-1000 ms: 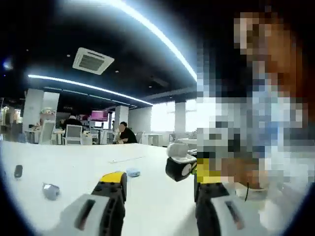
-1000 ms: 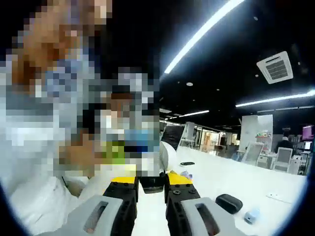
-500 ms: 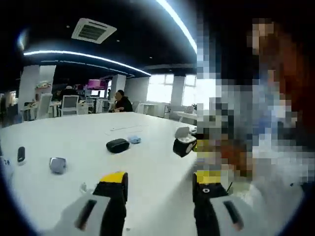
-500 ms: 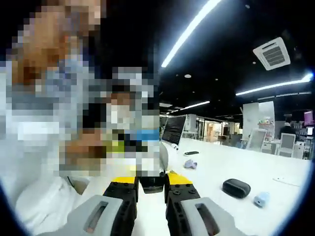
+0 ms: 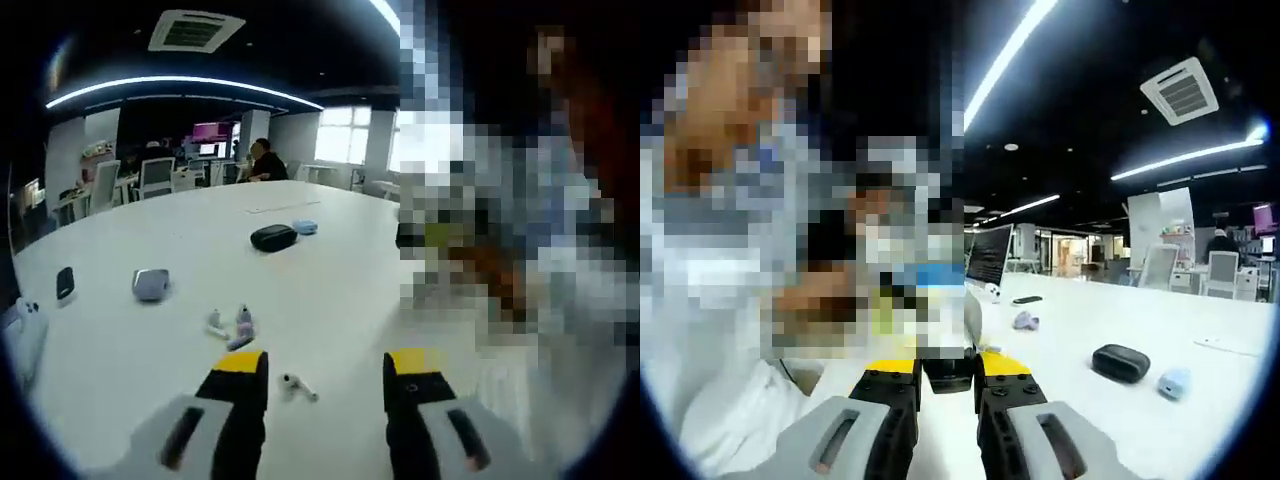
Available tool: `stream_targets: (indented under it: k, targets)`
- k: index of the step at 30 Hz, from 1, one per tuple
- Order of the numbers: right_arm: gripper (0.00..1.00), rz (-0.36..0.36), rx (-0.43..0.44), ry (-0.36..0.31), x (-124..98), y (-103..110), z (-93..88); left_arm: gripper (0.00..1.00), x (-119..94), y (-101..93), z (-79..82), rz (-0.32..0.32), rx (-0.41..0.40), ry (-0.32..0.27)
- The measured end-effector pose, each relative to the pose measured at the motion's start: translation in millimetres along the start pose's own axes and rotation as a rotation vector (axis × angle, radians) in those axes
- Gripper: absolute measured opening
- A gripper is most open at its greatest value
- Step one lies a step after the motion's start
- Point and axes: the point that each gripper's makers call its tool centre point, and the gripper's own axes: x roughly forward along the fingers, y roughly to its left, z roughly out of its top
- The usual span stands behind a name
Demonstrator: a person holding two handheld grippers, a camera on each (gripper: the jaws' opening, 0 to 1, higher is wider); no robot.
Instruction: Pick up the earbuds from the table and place the earbuds into the earbud case
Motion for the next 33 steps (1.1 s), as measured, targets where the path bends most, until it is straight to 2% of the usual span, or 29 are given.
stream_targets:
  k: [4,8,14,17,20,25,33]
  targets:
    - [0.19,0.0,-0.006,0.015,0.7,0.3,-3.3,0.41,5.8,7.5,-8.9,-0.013,-0.008,0.04]
    - [0.19,0.005,-0.006,0.021,1.7,2.2,-5.0,0.31,11.7,15.1,-17.1,-0.024,-0.008,0.079]
    - [0.19,0.002,-0.004,0.027,2.0,2.6,-6.7,0.27,19.1,21.7,-20.4,-0.05,-0.018,0.101]
    - [0.19,0.0,-0.003,0.029,1.7,2.3,-7.4,0.23,21.2,22.3,-24.8,-0.052,0.002,0.123]
    - [0.19,-0.001,-0.004,0.032,1.2,2.1,-8.2,0.21,22.2,23.0,-25.7,-0.057,0.009,0.124]
    - [0.19,0.002,0.0,0.038,0.9,2.3,-9.4,0.13,24.9,21.0,-28.3,-0.071,0.031,0.123]
    - [0.19,0.002,0.01,0.045,2.9,3.5,-11.7,0.1,23.2,24.3,-23.7,-0.054,0.033,0.094]
